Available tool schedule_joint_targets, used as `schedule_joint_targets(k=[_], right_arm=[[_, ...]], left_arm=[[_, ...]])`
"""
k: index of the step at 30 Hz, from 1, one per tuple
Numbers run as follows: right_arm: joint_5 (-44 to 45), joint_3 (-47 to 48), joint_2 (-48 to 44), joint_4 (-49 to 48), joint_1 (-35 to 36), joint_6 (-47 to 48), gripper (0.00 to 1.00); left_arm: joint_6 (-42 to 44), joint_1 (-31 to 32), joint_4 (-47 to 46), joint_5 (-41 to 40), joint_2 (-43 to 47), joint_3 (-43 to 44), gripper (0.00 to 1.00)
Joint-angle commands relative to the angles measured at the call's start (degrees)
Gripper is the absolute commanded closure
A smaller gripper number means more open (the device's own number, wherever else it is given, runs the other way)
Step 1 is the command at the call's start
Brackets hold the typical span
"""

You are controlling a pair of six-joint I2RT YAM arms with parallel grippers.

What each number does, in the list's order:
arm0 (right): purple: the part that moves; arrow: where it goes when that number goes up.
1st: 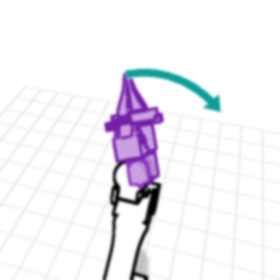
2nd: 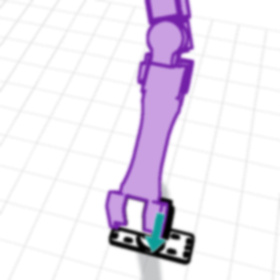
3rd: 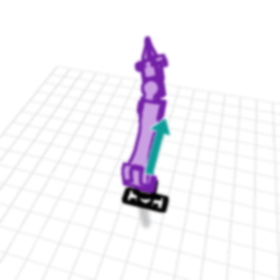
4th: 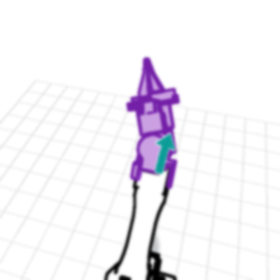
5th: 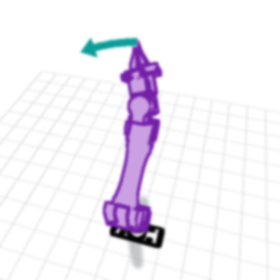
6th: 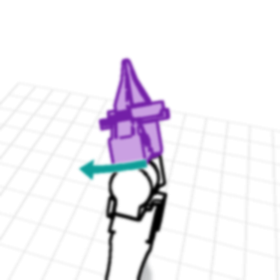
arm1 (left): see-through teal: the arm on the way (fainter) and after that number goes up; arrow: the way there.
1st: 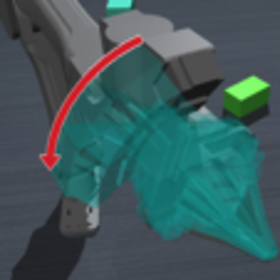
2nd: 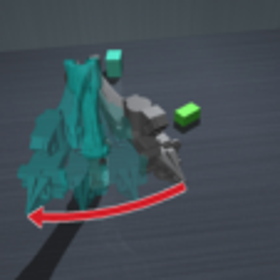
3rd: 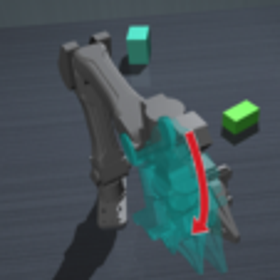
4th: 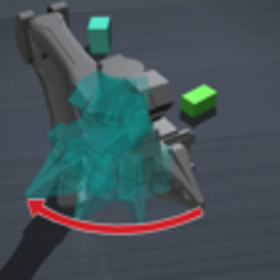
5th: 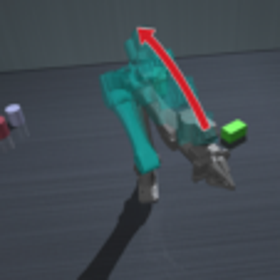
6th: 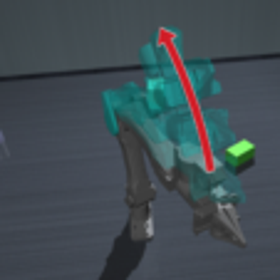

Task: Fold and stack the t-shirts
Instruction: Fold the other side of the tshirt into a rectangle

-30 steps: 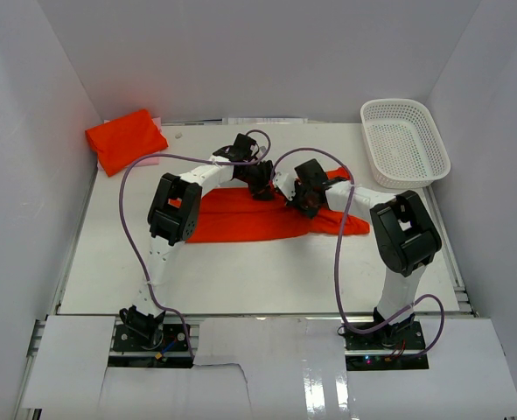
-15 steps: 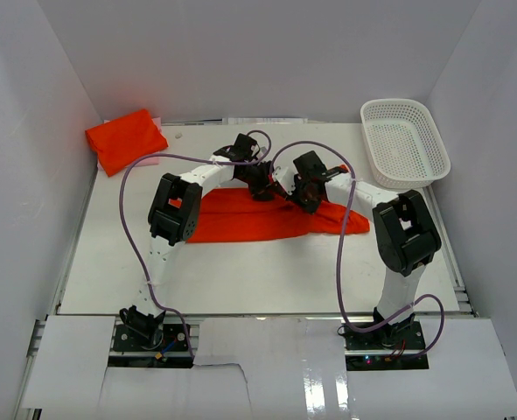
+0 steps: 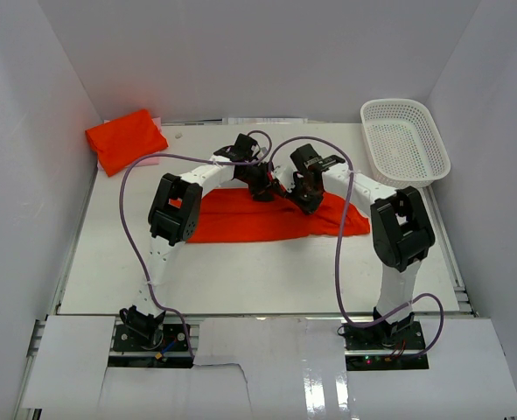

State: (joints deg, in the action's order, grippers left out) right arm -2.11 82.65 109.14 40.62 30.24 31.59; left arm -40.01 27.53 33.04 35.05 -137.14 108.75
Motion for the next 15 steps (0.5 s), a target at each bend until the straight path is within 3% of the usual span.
schedule_joint_targets(k=[1,6,10,12,15], right_arm=[[-1.0,1.2,1.1,2.7,0.1,-0.2,0.78],[-1.2,0.8,1.5,2.5,0.1,-0.2,0.76],[-1.6,1.3,1.9,3.0,0.1,-0.4,0.88],[-2.7,2.0,2.2,4.1,0.1,-0.9,0.89],[-1.3,1.9,2.0,3.4,0.2,-0.8,0.81]], left_arm=[[1.3,0.7,3.0,-2.0,1.1,0.9,0.43],[1.6,0.7,3.3,-2.1,0.9,1.3,0.43],[1.7,0.7,3.6,-2.2,0.9,1.6,0.43],[1.8,0.7,3.7,-2.1,0.8,1.7,0.43],[1.7,0.6,3.8,-2.1,0.7,2.1,0.43]])
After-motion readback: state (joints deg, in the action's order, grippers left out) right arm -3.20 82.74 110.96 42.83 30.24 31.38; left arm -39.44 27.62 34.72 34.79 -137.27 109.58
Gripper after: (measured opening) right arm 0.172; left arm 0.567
